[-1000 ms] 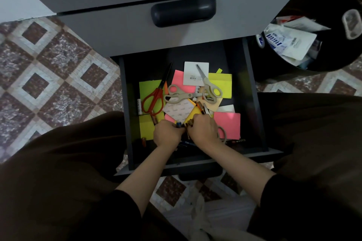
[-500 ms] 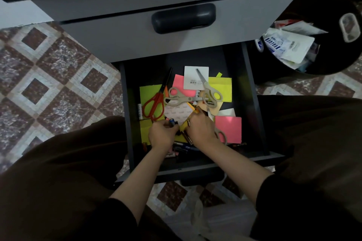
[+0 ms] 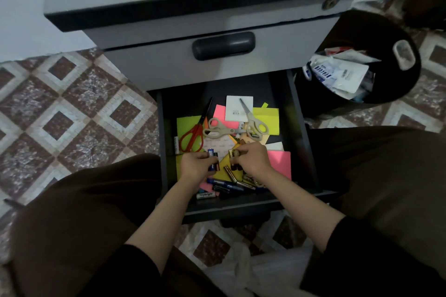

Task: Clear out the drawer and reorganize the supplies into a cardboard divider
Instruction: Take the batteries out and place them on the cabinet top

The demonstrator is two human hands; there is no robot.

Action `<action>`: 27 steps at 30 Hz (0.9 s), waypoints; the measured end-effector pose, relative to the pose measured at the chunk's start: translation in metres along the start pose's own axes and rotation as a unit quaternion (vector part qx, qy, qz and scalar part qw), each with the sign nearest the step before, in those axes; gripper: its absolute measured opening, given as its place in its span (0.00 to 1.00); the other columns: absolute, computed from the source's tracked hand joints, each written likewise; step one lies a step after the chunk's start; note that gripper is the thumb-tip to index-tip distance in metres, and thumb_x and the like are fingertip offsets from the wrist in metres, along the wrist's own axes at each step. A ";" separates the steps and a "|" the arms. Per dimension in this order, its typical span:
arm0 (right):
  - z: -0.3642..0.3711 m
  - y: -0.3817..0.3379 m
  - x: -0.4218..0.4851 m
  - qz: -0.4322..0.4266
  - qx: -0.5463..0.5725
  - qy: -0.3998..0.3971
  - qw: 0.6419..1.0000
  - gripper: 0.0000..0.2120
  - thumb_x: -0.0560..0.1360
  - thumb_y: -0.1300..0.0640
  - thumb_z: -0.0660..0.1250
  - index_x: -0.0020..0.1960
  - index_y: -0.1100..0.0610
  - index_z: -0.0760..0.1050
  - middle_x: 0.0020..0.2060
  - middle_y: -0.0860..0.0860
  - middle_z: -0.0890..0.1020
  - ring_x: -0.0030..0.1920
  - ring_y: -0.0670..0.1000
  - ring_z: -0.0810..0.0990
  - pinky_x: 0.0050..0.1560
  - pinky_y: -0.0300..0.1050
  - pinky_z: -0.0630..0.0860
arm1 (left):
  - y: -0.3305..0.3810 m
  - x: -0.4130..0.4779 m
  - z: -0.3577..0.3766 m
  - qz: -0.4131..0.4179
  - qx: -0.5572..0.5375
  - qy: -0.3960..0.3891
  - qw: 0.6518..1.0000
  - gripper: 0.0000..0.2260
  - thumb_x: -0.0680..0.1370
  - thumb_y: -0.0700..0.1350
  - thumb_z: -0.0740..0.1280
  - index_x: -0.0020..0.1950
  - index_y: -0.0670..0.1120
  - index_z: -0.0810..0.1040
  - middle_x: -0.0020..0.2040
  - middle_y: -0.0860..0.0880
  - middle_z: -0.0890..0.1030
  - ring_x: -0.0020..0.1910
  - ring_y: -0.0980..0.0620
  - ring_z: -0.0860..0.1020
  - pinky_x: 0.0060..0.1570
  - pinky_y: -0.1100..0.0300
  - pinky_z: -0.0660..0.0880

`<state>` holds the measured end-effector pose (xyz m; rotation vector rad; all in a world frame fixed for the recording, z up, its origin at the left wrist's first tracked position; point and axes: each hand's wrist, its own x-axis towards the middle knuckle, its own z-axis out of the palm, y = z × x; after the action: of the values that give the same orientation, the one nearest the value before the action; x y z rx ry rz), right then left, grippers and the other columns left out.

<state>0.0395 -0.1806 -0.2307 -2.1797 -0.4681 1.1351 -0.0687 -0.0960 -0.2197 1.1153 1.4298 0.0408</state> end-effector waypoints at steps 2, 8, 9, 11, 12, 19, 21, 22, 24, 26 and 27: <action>-0.007 -0.007 -0.007 0.004 0.042 0.006 0.999 0.07 0.67 0.67 0.74 0.44 0.69 0.80 0.36 0.54 0.75 0.39 0.50 0.73 0.37 0.37 0.69 | 0.008 -0.014 -0.001 0.015 -0.020 -0.010 1.000 0.04 0.73 0.33 0.70 0.40 0.39 0.76 0.42 0.44 0.77 0.42 0.46 0.78 0.37 0.59 0.80; -0.027 -0.027 -0.040 -0.046 0.158 -0.013 0.986 0.17 0.68 0.70 0.73 0.54 0.58 0.79 0.36 0.47 0.76 0.40 0.52 0.78 0.48 0.53 0.80 | 0.025 -0.056 -0.006 0.021 -0.125 -0.096 0.987 0.02 0.76 0.35 0.66 0.46 0.36 0.76 0.45 0.42 0.78 0.41 0.49 0.78 0.37 0.61 0.81; -0.031 -0.031 -0.046 -0.052 0.173 -0.014 0.983 0.15 0.68 0.70 0.72 0.51 0.57 0.79 0.37 0.48 0.76 0.40 0.53 0.78 0.46 0.55 0.80 | 0.028 -0.063 -0.008 0.024 -0.145 -0.113 0.983 0.03 0.77 0.36 0.65 0.46 0.36 0.76 0.43 0.42 0.78 0.40 0.49 0.79 0.37 0.60 0.81; -0.038 -0.036 -0.056 -0.063 0.191 -0.013 0.979 0.13 0.68 0.71 0.72 0.47 0.57 0.79 0.38 0.51 0.77 0.39 0.53 0.78 0.40 0.54 0.81 | 0.034 -0.075 -0.012 0.032 -0.170 -0.123 0.977 0.03 0.77 0.36 0.64 0.45 0.36 0.76 0.41 0.42 0.79 0.40 0.48 0.79 0.37 0.60 0.81; -0.041 -0.038 -0.060 -0.069 0.193 -0.011 0.979 0.12 0.68 0.71 0.72 0.46 0.57 0.79 0.38 0.52 0.77 0.38 0.53 0.79 0.38 0.53 0.81 | 0.037 -0.081 -0.014 0.038 -0.177 -0.122 0.976 0.03 0.77 0.36 0.64 0.45 0.36 0.75 0.41 0.42 0.78 0.40 0.48 0.79 0.37 0.60 0.81; -0.068 -0.066 -0.082 -0.127 0.176 0.012 0.976 0.11 0.67 0.68 0.74 0.47 0.58 0.81 0.32 0.50 0.75 0.38 0.52 0.77 0.45 0.58 0.80 | 0.063 -0.108 -0.026 0.083 -0.190 -0.134 0.969 0.03 0.75 0.35 0.67 0.45 0.34 0.77 0.42 0.41 0.79 0.39 0.49 0.79 0.33 0.61 0.80; -0.077 -0.075 -0.086 -0.140 0.170 0.016 0.975 0.12 0.67 0.69 0.74 0.49 0.60 0.81 0.31 0.48 0.73 0.33 0.46 0.76 0.34 0.44 0.79 | 0.071 -0.113 -0.028 0.087 -0.173 -0.131 0.972 0.02 0.74 0.34 0.68 0.45 0.35 0.78 0.40 0.42 0.78 0.38 0.49 0.78 0.31 0.62 0.79; -0.082 -0.079 -0.089 -0.148 0.163 0.017 0.975 0.12 0.67 0.69 0.74 0.50 0.60 0.82 0.32 0.48 0.74 0.33 0.46 0.76 0.30 0.39 0.76 | 0.075 -0.116 -0.029 0.088 -0.162 -0.128 0.975 0.01 0.74 0.33 0.68 0.44 0.35 0.78 0.39 0.42 0.78 0.38 0.49 0.78 0.31 0.62 0.79; -0.091 -0.088 -0.090 -0.161 0.135 0.016 0.978 0.11 0.68 0.68 0.73 0.49 0.59 0.82 0.32 0.47 0.77 0.34 0.46 0.76 0.31 0.35 0.73 | 0.088 -0.121 -0.032 0.095 -0.130 -0.121 0.979 0.02 0.74 0.31 0.67 0.42 0.36 0.77 0.38 0.42 0.77 0.37 0.49 0.78 0.31 0.60 0.80; -0.101 -0.101 -0.089 -0.167 0.124 0.010 0.978 0.10 0.68 0.69 0.73 0.46 0.57 0.82 0.32 0.47 0.78 0.37 0.48 0.78 0.37 0.40 0.76 | 0.104 -0.126 -0.037 0.106 -0.096 -0.112 0.983 0.03 0.74 0.30 0.66 0.41 0.36 0.76 0.37 0.42 0.77 0.36 0.48 0.77 0.31 0.60 0.80; -0.106 -0.108 -0.089 -0.167 0.133 0.002 0.977 0.11 0.68 0.70 0.73 0.45 0.56 0.81 0.33 0.49 0.79 0.39 0.51 0.79 0.40 0.45 0.79 | 0.114 -0.129 -0.040 0.112 -0.083 -0.110 0.984 0.04 0.74 0.30 0.66 0.41 0.37 0.76 0.38 0.42 0.77 0.36 0.48 0.77 0.31 0.60 0.80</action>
<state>0.0736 -0.1900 -0.0585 -1.7924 -0.6159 0.9473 -0.0637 -0.0929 -0.0431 1.1006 1.0809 0.1882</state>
